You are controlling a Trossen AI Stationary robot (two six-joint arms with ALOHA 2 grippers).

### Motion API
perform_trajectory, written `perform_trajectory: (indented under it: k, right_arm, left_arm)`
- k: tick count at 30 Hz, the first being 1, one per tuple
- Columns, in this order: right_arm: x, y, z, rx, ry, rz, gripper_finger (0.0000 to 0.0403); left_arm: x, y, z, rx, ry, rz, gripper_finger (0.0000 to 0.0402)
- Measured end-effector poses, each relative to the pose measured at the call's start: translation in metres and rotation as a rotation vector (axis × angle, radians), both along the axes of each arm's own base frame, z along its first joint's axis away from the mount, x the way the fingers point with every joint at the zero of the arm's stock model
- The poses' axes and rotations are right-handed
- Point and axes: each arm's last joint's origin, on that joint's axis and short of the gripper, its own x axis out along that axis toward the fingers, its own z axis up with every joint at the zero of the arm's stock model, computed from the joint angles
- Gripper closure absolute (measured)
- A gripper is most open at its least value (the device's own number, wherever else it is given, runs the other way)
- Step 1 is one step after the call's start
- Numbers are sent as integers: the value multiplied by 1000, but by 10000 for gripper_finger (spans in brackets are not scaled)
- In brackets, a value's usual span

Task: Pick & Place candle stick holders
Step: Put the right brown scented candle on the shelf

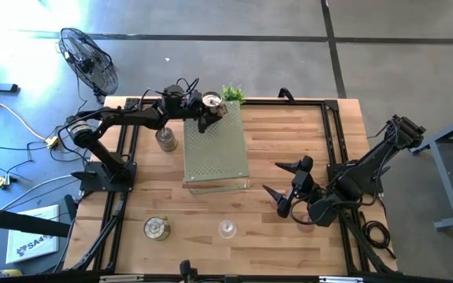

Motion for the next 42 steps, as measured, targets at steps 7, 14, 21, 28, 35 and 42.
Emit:
perform_trajectory:
  k: [7, 14, 21, 28, 35, 42]
  right_arm:
    - [0, 0, 0, 1, 1, 3, 24]
    - [0, 0, 0, 3, 3, 5, 23]
    - [0, 0, 0, 5, 5, 11, 22]
    - [0, 0, 0, 3, 6, 10, 24]
    - [0, 0, 0, 4, 6, 10, 23]
    - [0, 0, 0, 4, 6, 10, 22]
  left_arm:
    - [6, -8, -1, 39, 13, -44, 41]
    - [8, -9, 0, 48, 25, 92, 41]
    - [8, -9, 0, 62, 26, 92, 41]
    - [8, -9, -1, 93, 42, 75, 41]
    - [9, -13, -1, 71, 28, -46, 41]
    - [9, -15, -2, 53, 25, -109, 41]
